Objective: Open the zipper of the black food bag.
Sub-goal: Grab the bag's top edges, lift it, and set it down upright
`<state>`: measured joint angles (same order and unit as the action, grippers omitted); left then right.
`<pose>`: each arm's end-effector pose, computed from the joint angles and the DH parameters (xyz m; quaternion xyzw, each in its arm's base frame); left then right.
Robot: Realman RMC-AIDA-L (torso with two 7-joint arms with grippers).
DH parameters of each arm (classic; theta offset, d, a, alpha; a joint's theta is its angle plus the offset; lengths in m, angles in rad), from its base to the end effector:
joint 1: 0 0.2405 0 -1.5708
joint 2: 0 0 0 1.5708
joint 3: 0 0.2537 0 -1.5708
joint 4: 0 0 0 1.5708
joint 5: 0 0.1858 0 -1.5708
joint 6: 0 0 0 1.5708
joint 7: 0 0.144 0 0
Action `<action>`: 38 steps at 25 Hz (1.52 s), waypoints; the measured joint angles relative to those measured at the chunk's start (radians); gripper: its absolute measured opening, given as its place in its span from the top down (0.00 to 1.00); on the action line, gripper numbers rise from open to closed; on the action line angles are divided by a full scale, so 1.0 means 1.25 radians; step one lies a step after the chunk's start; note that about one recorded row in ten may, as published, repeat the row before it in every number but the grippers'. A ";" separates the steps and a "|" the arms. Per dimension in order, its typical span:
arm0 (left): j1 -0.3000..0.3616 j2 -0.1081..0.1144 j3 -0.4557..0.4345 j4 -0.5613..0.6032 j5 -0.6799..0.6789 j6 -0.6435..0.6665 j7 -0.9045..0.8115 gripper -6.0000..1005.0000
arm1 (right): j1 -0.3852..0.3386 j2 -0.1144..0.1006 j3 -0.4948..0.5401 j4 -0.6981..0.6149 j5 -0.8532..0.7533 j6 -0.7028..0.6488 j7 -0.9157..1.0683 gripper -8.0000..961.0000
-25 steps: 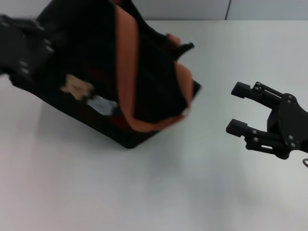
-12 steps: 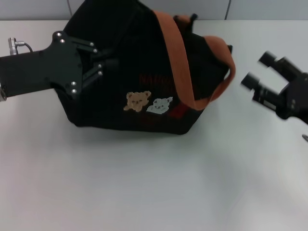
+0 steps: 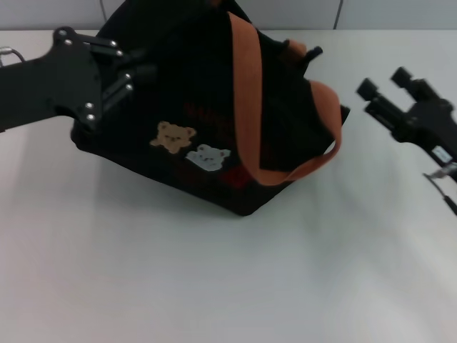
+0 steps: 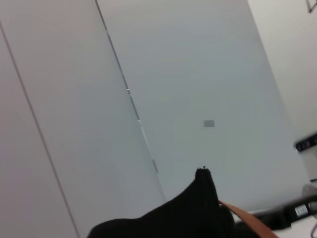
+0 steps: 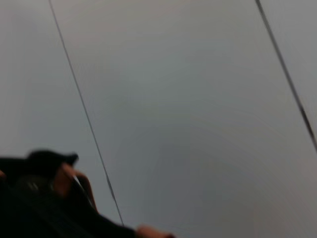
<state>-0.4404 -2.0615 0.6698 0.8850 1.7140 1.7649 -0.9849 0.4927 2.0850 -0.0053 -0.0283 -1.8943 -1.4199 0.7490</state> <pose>-0.2186 0.2994 0.0656 -0.9162 0.0740 -0.3131 0.2388 0.2736 0.2998 -0.0218 -0.7721 0.2831 0.4318 0.3706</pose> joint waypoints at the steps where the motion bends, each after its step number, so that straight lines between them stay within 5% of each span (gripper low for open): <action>1: 0.000 0.000 -0.007 0.001 0.000 0.001 0.000 0.90 | 0.010 0.000 -0.002 0.012 -0.001 0.024 0.000 0.12; 6: 0.002 -0.001 -0.031 0.006 -0.012 0.011 0.000 0.90 | 0.055 0.003 -0.028 0.072 -0.019 0.132 -0.011 0.12; 19: 0.008 -0.003 -0.035 0.001 -0.070 0.024 0.034 0.90 | 0.137 0.006 -0.127 0.244 -0.032 0.199 -0.124 0.13; 38: 0.038 -0.004 0.022 -0.104 -0.065 0.061 0.133 0.90 | 0.034 0.000 -0.108 0.056 -0.024 0.123 0.060 0.13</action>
<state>-0.3923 -2.0661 0.6978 0.7548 1.6329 1.8417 -0.8186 0.5349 2.0852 -0.1408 0.0413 -1.9237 -1.2657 0.8240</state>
